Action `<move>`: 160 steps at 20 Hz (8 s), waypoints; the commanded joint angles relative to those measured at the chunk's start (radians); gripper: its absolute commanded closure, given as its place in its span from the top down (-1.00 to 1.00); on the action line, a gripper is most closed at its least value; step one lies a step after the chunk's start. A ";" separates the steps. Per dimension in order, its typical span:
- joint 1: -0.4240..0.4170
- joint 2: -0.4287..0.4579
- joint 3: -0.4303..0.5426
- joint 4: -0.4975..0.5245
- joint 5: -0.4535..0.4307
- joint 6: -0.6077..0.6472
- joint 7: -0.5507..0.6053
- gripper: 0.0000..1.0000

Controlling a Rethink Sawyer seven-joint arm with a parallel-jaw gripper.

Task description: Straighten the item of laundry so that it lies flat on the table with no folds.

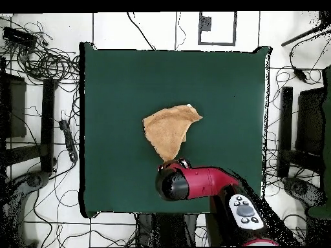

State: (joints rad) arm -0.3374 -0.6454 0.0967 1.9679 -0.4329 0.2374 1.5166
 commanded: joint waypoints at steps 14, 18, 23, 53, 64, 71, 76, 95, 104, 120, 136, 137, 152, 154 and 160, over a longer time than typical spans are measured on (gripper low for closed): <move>0.014 -0.119 0.052 0.009 0.198 0.063 0.189 1.00; -0.010 -0.137 0.079 0.027 0.234 0.067 0.183 1.00; -0.010 -0.133 0.075 0.005 0.269 0.091 0.172 1.00; 0.102 -0.061 -0.019 -0.004 0.339 -0.026 0.251 1.00; 0.110 0.046 -0.025 -0.025 0.341 -0.135 0.235 1.00; 0.040 0.022 0.007 -0.017 0.307 -0.099 0.160 1.00; 0.033 -0.071 0.008 0.001 0.317 -0.002 0.139 1.00; 0.072 -0.040 0.003 -0.063 0.340 0.005 0.178 1.00; 0.059 -0.018 0.004 -0.058 0.326 -0.024 0.172 1.00; 0.042 -0.036 -0.005 -0.074 0.306 0.037 0.127 1.00; 0.044 0.060 -0.034 -0.101 0.270 -0.043 0.127 1.00; 0.047 0.065 -0.037 -0.104 0.269 -0.048 0.129 1.00; 0.055 0.104 -0.050 -0.095 0.258 -0.127 0.157 -1.00; 0.051 0.102 -0.047 -0.093 0.260 -0.123 0.156 -1.00; 0.042 0.090 -0.037 -0.083 0.263 -0.106 0.149 -1.00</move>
State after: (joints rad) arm -0.3061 -0.5626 0.0298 1.8945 -0.1582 0.1610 1.5166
